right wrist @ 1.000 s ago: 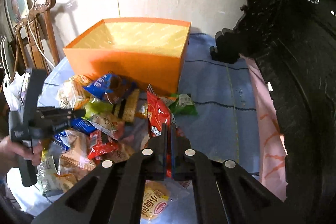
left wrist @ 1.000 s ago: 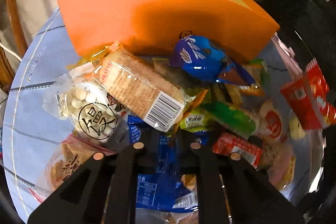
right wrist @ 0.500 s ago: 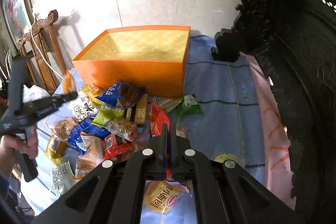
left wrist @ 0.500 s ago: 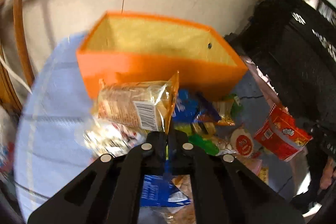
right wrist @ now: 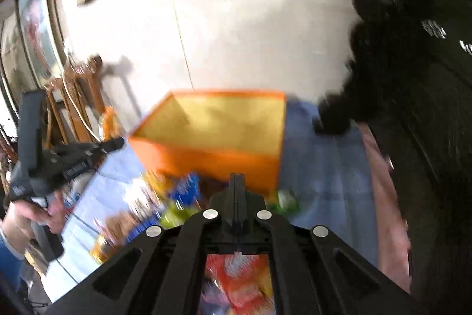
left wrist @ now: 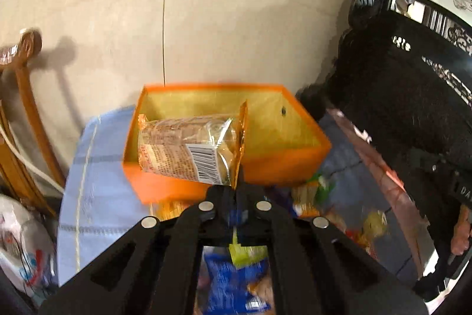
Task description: Organize snacks
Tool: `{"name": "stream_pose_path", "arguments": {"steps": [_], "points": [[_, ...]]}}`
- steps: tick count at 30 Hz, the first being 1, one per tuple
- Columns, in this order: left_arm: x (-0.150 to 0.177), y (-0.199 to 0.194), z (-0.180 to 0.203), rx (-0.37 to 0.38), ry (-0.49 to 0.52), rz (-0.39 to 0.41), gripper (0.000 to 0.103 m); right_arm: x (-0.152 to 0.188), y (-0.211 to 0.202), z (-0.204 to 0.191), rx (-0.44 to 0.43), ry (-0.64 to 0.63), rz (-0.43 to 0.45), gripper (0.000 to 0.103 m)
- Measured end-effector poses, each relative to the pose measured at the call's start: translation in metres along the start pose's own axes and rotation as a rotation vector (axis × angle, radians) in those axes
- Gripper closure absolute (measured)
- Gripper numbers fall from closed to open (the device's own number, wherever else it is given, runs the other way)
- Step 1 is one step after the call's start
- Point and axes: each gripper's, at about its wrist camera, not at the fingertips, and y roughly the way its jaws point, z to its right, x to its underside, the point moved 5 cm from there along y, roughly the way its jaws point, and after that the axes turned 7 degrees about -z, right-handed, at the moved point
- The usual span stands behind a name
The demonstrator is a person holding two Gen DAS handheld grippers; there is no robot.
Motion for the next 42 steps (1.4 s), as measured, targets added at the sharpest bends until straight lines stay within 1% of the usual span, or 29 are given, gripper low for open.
{"name": "stream_pose_path", "arguments": {"steps": [1,2,4,5,6,7,8,9,10,11,12,13,16,17,18,19,20,23,24,25,27,28,30,31,33,34,36,40,42], "points": [[-0.009,0.0,-0.002,-0.024,0.005,0.007,0.103,-0.011,0.001,-0.002,0.021,-0.023,0.015,0.103],[-0.013,-0.001,-0.003,-0.019,0.002,0.014,0.103,-0.014,0.003,-0.002,0.034,-0.038,0.014,0.103],[-0.014,-0.006,-0.002,0.001,0.01,0.028,0.103,-0.009,0.007,0.001,0.016,-0.04,-0.006,0.102],[-0.013,-0.007,-0.001,-0.008,0.027,0.028,0.103,-0.001,0.013,0.003,0.054,-0.063,-0.029,0.1],[-0.011,-0.006,-0.001,-0.017,0.033,0.027,0.103,0.01,0.019,0.004,0.087,-0.096,-0.053,0.073],[-0.009,-0.006,-0.001,-0.008,0.028,0.018,0.103,0.031,0.028,0.004,0.065,-0.116,-0.099,0.02],[-0.006,-0.005,-0.002,0.006,0.019,0.012,0.103,0.045,0.034,0.004,0.024,-0.109,-0.129,0.011],[-0.004,-0.005,-0.002,0.009,0.012,0.009,0.103,0.067,0.044,0.0,-0.035,-0.103,-0.184,0.012],[-0.002,-0.004,-0.003,0.003,0.016,0.004,0.103,0.081,0.053,-0.004,-0.033,-0.126,-0.22,0.012],[-0.001,-0.002,-0.003,0.002,0.015,-0.001,0.103,0.093,0.06,-0.007,-0.007,-0.17,-0.236,0.012],[0.0,-0.002,-0.003,0.006,0.012,-0.004,0.103,0.105,0.071,-0.011,0.05,-0.248,-0.247,0.013],[0.001,-0.001,-0.002,0.011,0.009,-0.01,0.103,0.111,0.079,-0.013,0.092,-0.3,-0.259,0.013],[0.002,-0.002,0.002,0.021,0.016,-0.008,0.103,0.119,0.101,-0.014,0.168,-0.41,-0.276,0.016],[0.002,-0.002,0.003,0.027,0.016,-0.007,0.103,0.119,0.11,-0.011,0.189,-0.434,-0.279,0.022],[0.002,-0.002,0.004,0.028,0.014,-0.007,0.103,0.122,0.115,-0.009,0.203,-0.43,-0.295,0.059],[0.002,-0.001,0.005,0.028,0.014,-0.007,0.103,0.122,0.121,-0.005,0.19,-0.404,-0.327,0.072],[0.002,-0.002,0.005,0.03,0.016,-0.007,0.103,0.121,0.123,0.001,0.222,-0.374,-0.335,0.073],[0.003,-0.001,0.008,0.023,0.03,-0.011,0.103,0.119,0.121,0.004,0.272,-0.374,-0.341,0.076],[0.004,0.0,0.008,0.016,0.033,-0.015,0.103,0.115,0.116,0.006,0.274,-0.334,-0.34,0.077],[0.006,0.001,0.008,0.017,0.03,-0.02,0.103,0.11,0.11,0.007,0.267,-0.292,-0.327,0.083],[0.007,0.001,0.007,0.023,0.02,-0.026,0.103,0.095,0.096,0.011,0.257,-0.216,-0.28,0.084],[0.006,0.002,0.007,0.028,0.018,-0.026,0.103,0.091,0.093,0.012,0.259,-0.215,-0.273,0.084],[0.007,0.001,0.008,0.024,0.021,-0.025,0.103,0.087,0.093,0.015,0.311,-0.227,-0.271,0.085],[0.007,0.0,0.01,0.026,0.028,-0.022,0.103,0.087,0.093,0.018,0.301,-0.21,-0.283,0.085],[0.007,-0.002,0.013,0.026,0.042,-0.019,0.103,0.083,0.086,0.023,0.26,-0.144,-0.273,0.085],[0.007,-0.002,0.013,0.025,0.046,-0.02,0.103,0.078,0.081,0.024,0.235,-0.108,-0.257,0.085],[0.005,0.0,0.012,0.025,0.04,-0.023,0.103,0.065,0.072,0.022,0.222,-0.084,-0.224,0.085],[-0.002,0.0,0.012,0.021,0.045,-0.022,0.103,0.021,0.053,0.007,0.196,-0.113,-0.114,0.085],[-0.012,-0.005,0.017,0.013,0.075,-0.003,0.103,-0.007,0.046,0.004,0.156,-0.096,-0.056,0.085]]}}
